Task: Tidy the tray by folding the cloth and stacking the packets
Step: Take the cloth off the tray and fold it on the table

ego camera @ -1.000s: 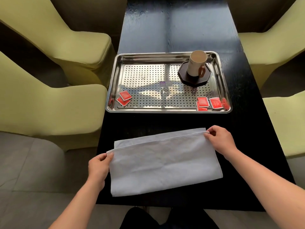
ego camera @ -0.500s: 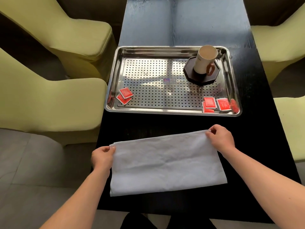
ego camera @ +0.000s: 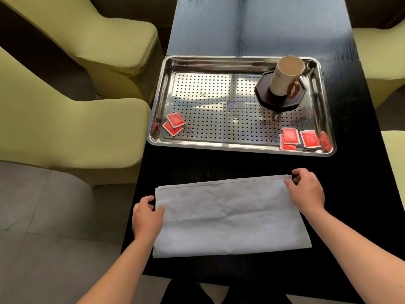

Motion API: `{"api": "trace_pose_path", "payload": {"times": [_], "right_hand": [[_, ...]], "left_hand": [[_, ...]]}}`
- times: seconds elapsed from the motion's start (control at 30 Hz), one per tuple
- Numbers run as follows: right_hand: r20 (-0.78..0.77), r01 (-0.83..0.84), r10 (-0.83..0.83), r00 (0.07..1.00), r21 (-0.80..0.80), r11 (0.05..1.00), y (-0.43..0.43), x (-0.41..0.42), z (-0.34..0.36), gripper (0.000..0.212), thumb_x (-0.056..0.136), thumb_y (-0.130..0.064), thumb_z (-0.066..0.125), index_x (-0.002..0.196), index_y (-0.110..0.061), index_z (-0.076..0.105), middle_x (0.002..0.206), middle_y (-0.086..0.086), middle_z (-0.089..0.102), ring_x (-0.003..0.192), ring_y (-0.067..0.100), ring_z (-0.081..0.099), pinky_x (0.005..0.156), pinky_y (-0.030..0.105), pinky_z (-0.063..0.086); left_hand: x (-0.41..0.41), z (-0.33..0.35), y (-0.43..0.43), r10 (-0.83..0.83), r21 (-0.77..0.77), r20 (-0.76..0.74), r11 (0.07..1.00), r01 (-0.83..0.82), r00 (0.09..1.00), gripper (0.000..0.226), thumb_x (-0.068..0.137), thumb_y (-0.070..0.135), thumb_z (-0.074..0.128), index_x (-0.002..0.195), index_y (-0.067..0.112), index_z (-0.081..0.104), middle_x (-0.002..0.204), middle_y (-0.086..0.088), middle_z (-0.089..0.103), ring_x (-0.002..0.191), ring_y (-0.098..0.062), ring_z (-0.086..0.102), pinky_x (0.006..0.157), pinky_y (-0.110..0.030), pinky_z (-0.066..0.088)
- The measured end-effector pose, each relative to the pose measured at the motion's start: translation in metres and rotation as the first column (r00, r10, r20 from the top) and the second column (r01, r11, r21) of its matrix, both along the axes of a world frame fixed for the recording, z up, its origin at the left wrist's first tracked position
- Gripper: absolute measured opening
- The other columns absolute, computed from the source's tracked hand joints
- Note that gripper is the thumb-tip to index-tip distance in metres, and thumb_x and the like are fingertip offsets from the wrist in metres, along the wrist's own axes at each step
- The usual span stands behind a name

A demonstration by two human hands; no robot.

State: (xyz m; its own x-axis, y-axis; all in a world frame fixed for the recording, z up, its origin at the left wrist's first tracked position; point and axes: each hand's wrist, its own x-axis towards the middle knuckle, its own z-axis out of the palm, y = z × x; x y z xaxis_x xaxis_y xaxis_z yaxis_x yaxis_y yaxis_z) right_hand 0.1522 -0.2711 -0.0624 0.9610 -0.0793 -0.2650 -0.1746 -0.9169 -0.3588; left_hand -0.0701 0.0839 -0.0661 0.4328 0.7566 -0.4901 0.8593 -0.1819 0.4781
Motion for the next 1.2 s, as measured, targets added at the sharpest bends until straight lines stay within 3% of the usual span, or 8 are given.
{"api": "trace_pose_path", "payload": {"times": [0.23,0.37,0.47,0.57,0.77,1.0,1.13,1.2], "right_hand": [[-0.027,-0.123,0.133,0.991,0.241,0.963,0.009,-0.070,0.027,0.020,0.089,-0.019,0.070,0.109,-0.019,0.067,0.087,-0.009,0.062,0.073,0.008,0.058,0.067,0.030,0.042],[-0.097,-0.170,0.201,0.975,0.258,0.951,-0.004,-0.120,0.028,0.016,0.089,-0.021,0.069,0.104,-0.026,0.068,0.086,-0.015,0.063,0.076,0.001,0.060,0.064,0.020,0.043],[-0.185,-0.164,0.201,0.962,0.195,0.967,-0.022,-0.138,0.021,0.015,0.091,-0.022,0.068,0.105,-0.024,0.069,0.093,-0.014,0.062,0.081,0.002,0.060,0.068,0.024,0.047],[-0.219,-0.175,0.208,0.953,0.159,0.972,-0.034,-0.143,0.018,0.015,0.091,-0.021,0.068,0.105,-0.021,0.071,0.094,-0.011,0.062,0.085,0.004,0.060,0.073,0.026,0.048],[-0.187,-0.147,0.199,0.962,0.259,0.954,-0.036,-0.145,0.024,0.013,0.092,-0.020,0.066,0.104,-0.026,0.069,0.093,-0.013,0.065,0.087,0.003,0.061,0.074,0.022,0.048],[-0.228,-0.019,0.081,0.970,0.261,0.965,-0.057,-0.153,0.022,0.011,0.092,-0.018,0.067,0.093,-0.029,0.069,0.092,-0.014,0.068,0.091,0.008,0.063,0.074,0.023,0.044],[-0.153,0.001,0.035,0.988,0.231,0.973,-0.062,-0.157,0.021,0.010,0.091,-0.020,0.068,0.098,-0.026,0.069,0.098,-0.009,0.065,0.085,0.007,0.061,0.071,0.026,0.046],[-0.099,0.031,-0.019,0.995,0.120,0.992,-0.065,-0.159,0.019,0.017,0.091,-0.024,0.068,0.108,-0.022,0.068,0.104,-0.006,0.059,0.084,0.014,0.060,0.066,0.030,0.045]], "left_hand": [[-0.058,0.008,-0.022,0.010,-0.087,-0.146,0.996,-0.023,0.989,0.055,0.089,0.042,0.067,0.136,0.018,0.049,0.110,-0.003,0.059,0.094,-0.024,0.059,0.077,-0.037,0.046],[-0.090,0.005,-0.031,0.016,-0.210,-0.193,0.976,-0.057,0.981,0.052,0.080,0.048,0.075,0.119,0.017,0.058,0.114,-0.006,0.065,0.103,-0.029,0.063,0.087,-0.042,0.050],[-0.099,0.001,-0.038,0.073,-0.306,-0.143,0.945,-0.114,0.987,0.046,0.078,0.036,0.081,0.111,0.013,0.058,0.098,-0.011,0.068,0.085,-0.034,0.069,0.078,-0.045,0.055],[-0.096,0.002,-0.040,0.242,-0.363,-0.044,0.900,-0.241,0.969,0.042,0.085,0.030,0.077,0.107,-0.001,0.059,0.065,-0.006,0.064,0.049,-0.019,0.056,0.051,-0.034,0.048],[-0.092,0.003,-0.042,0.323,-0.389,-0.015,0.870,-0.303,0.946,0.035,0.089,0.021,0.072,0.065,0.011,0.049,0.064,-0.008,0.055,0.061,-0.025,0.060,0.065,-0.039,0.054],[-0.107,0.010,-0.039,0.551,-0.422,0.077,0.773,-0.474,0.831,0.011,0.087,-0.001,0.070,0.094,-0.004,0.061,0.092,-0.025,0.066,0.069,-0.033,0.067,0.061,-0.036,0.054],[-0.106,0.009,-0.041,0.628,-0.500,0.081,0.698,-0.513,0.774,0.038,0.087,-0.007,0.067,0.123,0.001,0.057,0.107,-0.024,0.066,0.085,-0.038,0.066,0.081,-0.045,0.054],[-0.106,0.010,-0.040,0.655,-0.549,0.040,0.645,-0.531,0.755,0.037,0.088,-0.008,0.066,0.123,-0.001,0.057,0.106,-0.024,0.066,0.084,-0.038,0.066,0.079,-0.047,0.054]]}}
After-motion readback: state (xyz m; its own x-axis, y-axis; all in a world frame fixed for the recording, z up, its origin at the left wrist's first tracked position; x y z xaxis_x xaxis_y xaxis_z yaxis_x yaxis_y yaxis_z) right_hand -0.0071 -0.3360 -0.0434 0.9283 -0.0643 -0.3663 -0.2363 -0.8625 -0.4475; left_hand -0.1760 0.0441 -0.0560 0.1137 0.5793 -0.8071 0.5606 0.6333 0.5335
